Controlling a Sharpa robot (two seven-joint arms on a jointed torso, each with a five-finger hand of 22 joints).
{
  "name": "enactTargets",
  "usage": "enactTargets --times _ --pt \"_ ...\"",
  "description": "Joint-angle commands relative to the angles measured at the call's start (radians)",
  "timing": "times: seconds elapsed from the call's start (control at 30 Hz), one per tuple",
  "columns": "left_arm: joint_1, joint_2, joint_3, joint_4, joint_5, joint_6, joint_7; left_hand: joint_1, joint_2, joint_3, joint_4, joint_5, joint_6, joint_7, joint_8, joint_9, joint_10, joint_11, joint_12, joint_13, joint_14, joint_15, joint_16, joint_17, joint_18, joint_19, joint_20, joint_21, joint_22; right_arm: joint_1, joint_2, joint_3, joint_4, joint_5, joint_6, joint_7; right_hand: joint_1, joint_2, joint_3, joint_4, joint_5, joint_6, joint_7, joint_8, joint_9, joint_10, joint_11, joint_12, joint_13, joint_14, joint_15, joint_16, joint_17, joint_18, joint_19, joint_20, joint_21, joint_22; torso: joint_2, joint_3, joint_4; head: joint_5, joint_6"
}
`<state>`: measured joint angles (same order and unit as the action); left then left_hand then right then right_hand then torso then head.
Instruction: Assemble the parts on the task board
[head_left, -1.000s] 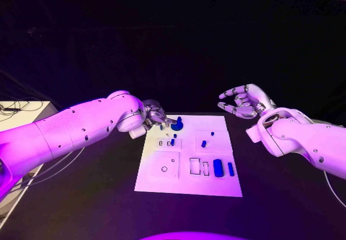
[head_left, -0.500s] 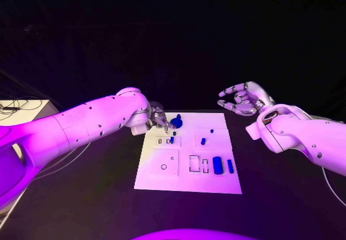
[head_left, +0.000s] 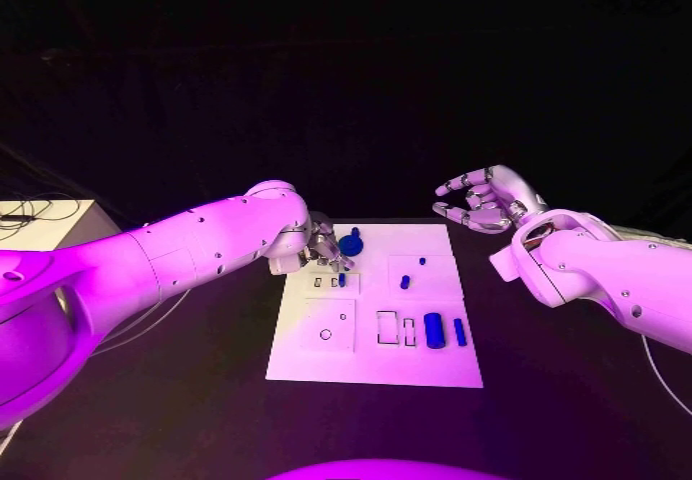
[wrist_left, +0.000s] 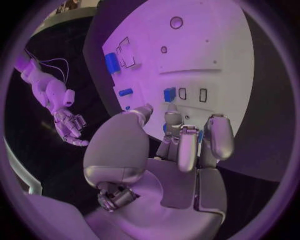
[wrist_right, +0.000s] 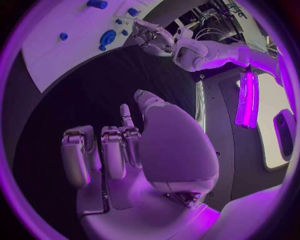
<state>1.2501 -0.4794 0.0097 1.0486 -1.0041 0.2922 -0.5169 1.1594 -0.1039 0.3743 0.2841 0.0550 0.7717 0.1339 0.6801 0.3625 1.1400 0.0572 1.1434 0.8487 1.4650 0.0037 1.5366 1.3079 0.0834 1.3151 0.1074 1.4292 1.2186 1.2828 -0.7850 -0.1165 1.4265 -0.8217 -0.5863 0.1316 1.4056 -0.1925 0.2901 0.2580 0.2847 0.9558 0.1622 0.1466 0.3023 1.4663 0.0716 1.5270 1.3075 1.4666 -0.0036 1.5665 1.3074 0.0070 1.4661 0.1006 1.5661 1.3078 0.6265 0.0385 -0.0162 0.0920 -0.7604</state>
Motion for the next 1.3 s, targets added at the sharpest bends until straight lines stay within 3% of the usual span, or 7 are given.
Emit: enactTargets --times 0.03,0.2,0.37,1.3 --pt "0.0 0.01 -0.005 -0.011 -0.01 0.032 -0.004 0.001 0.005 0.007 0.0 -0.002 -0.008 0.001 0.004 0.001 -0.007 0.001 -0.005 -0.001 0.064 -0.007 -0.002 0.158 -0.006 0.001 -0.004 0.003 0.0 0.0 0.002 0.001 0.001 -0.008 0.016 -0.002 -0.004 -0.007 0.004 0.001 0.006 -0.009 -0.001 0.0 0.0 0.067 0.005 -0.005 0.228 0.097 0.006 -0.006 0.233 -0.005 0.1 0.004 -0.004 0.257 0.004 -0.0008 -0.0025 -0.001 0.002" --pt "-0.002 0.019 -0.018 -0.025 -0.014 0.034 -0.004 0.001 0.002 0.008 0.0 -0.003 -0.008 0.001 0.004 0.002 -0.008 0.001 -0.006 -0.002 0.064 -0.006 -0.002 0.16 -0.006 0.001 -0.003 0.003 0.001 0.0 0.002 0.002 0.001 -0.008 0.016 -0.003 -0.006 -0.008 0.004 0.002 0.006 -0.009 -0.001 0.001 0.0 0.067 0.005 -0.005 0.228 0.097 0.006 -0.006 0.233 -0.005 0.1 0.004 -0.004 0.257 0.006 -0.0014 -0.002 0.0 0.001" --pt "-0.003 0.021 -0.022 -0.03 -0.017 0.035 -0.004 0.001 0.002 0.008 0.0 -0.003 -0.008 0.001 0.004 0.002 -0.008 0.001 -0.006 -0.002 0.064 -0.006 -0.002 0.16 -0.006 0.001 -0.003 0.003 0.001 0.001 0.002 0.002 0.002 -0.009 0.016 -0.005 -0.006 -0.008 0.004 0.002 0.006 -0.009 -0.001 0.001 0.0 0.067 0.005 -0.005 0.228 0.097 0.006 -0.006 0.233 -0.005 0.1 0.004 -0.004 0.257 0.006 -0.002 -0.0002 -0.003 0.0" --pt "-0.009 0.024 -0.025 -0.024 -0.014 0.064 -0.007 0.002 -0.001 0.023 -0.001 -0.003 -0.007 0.0 0.01 0.01 -0.008 0.0 -0.006 -0.003 0.065 -0.006 -0.001 0.162 -0.006 0.0 -0.003 0.003 0.001 0.0 0.01 0.002 -0.006 -0.009 0.029 -0.014 -0.013 -0.007 0.006 0.006 0.0 -0.01 -0.001 0.002 0.001 0.068 0.005 -0.004 0.229 0.097 0.007 -0.005 0.233 -0.005 0.101 0.005 -0.003 0.258 0.01 -0.0023 0.0 -0.002 -0.003"
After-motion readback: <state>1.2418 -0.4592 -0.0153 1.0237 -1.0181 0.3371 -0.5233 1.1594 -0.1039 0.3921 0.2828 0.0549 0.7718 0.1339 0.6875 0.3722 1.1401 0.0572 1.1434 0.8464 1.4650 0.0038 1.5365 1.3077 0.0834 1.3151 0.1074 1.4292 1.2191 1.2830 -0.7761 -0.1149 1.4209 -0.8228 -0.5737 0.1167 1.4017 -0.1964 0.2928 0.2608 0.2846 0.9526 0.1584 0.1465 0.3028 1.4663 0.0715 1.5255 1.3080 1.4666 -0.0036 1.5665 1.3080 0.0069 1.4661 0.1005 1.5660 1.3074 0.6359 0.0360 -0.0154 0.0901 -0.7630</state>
